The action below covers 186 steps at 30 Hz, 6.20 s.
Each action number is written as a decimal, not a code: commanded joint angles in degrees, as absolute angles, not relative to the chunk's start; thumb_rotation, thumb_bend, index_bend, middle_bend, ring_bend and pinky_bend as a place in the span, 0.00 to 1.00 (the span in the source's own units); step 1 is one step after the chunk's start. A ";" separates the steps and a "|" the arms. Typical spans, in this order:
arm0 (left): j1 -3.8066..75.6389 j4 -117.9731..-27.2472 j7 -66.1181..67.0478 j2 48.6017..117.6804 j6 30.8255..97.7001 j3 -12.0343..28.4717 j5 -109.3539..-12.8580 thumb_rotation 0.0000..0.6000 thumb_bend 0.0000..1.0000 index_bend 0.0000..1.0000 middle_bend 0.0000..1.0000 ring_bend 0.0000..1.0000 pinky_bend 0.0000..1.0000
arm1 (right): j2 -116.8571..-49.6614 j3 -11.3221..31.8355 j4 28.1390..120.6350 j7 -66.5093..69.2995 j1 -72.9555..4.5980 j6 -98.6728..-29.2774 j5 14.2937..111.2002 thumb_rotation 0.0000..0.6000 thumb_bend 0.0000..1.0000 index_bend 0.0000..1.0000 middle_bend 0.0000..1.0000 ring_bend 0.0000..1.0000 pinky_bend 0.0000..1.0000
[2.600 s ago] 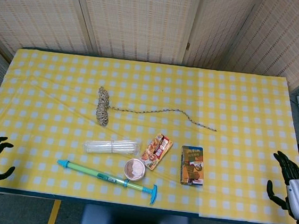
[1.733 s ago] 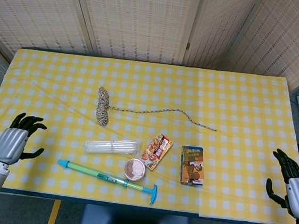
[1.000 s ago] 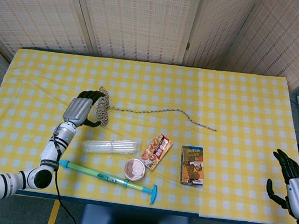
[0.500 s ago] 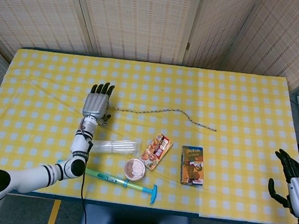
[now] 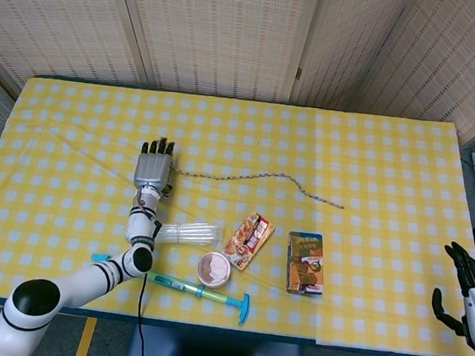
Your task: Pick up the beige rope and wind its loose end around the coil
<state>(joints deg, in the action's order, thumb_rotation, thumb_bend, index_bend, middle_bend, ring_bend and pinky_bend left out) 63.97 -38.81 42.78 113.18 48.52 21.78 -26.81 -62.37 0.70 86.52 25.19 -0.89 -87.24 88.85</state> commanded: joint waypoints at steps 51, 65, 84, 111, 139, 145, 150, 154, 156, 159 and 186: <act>54.65 -43.08 19.74 107.44 44.17 21.22 -48.06 1.00 0.29 0.65 0.64 0.58 0.67 | -61.70 1.02 88.49 22.78 -0.96 -86.83 89.71 1.00 0.60 0.06 0.05 0.11 0.08; 46.79 -74.43 10.02 90.07 49.81 16.49 -61.26 1.00 0.29 0.65 0.64 0.59 0.67 | -60.17 2.27 93.03 15.92 -6.41 -80.31 90.27 1.00 0.60 0.06 0.05 0.11 0.08; 43.64 -109.07 -2.80 68.14 45.76 10.76 -79.30 1.00 0.29 0.65 0.64 0.58 0.67 | -62.04 2.40 95.46 9.86 -11.23 -74.60 90.06 1.00 0.60 0.10 0.07 0.12 0.08; 41.94 -102.97 8.14 72.69 57.51 12.77 -65.32 1.00 0.29 0.65 0.65 0.59 0.68 | -72.64 11.26 89.54 -7.63 -31.49 -53.91 80.36 1.00 0.60 0.32 0.15 0.17 0.09; 40.02 -102.21 10.02 73.40 59.04 10.49 -64.17 1.00 0.29 0.65 0.65 0.59 0.68 | -98.96 12.66 54.28 -16.29 -48.83 -40.57 66.66 1.00 0.46 0.38 0.20 0.17 0.11; 39.84 -101.95 9.55 73.40 58.86 10.47 -64.19 1.00 0.29 0.65 0.65 0.59 0.68 | -100.92 12.22 51.78 -15.37 -49.42 -40.84 67.15 1.00 0.29 0.38 0.22 0.18 0.13; 39.66 -101.58 9.24 73.38 58.69 10.39 -64.11 1.00 0.29 0.65 0.65 0.59 0.67 | -102.51 12.54 49.24 -13.80 -50.05 -40.81 67.27 1.00 0.29 0.47 0.24 0.20 0.16; 39.61 -101.37 9.29 73.39 58.58 10.38 -63.95 1.00 0.29 0.65 0.65 0.59 0.67 | -103.42 12.73 47.17 -13.60 -51.20 -39.53 67.17 1.00 0.29 0.50 0.25 0.21 0.16; 39.57 -101.27 9.38 73.43 58.61 10.38 -63.84 1.00 0.29 0.65 0.65 0.59 0.67 | -103.88 12.87 46.16 -13.66 -51.81 -38.74 66.93 1.00 0.30 0.51 0.25 0.21 0.16; 39.56 -101.14 9.50 73.45 58.55 10.41 -63.67 1.00 0.29 0.65 0.65 0.59 0.67 | -104.55 13.01 44.94 -13.78 -52.63 -37.53 66.54 1.00 0.33 0.51 0.25 0.21 0.16; 39.10 -99.46 8.68 74.03 57.79 10.09 -63.53 1.00 0.29 0.65 0.65 0.59 0.65 | -107.03 12.79 40.30 -16.37 -54.62 -33.97 64.02 1.00 0.45 0.53 0.26 0.21 0.16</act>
<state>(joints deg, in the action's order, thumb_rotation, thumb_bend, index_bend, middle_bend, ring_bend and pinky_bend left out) 39.10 -99.46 8.68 74.03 57.79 10.09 -63.53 -107.02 12.80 40.31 -16.36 -54.63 -33.97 64.02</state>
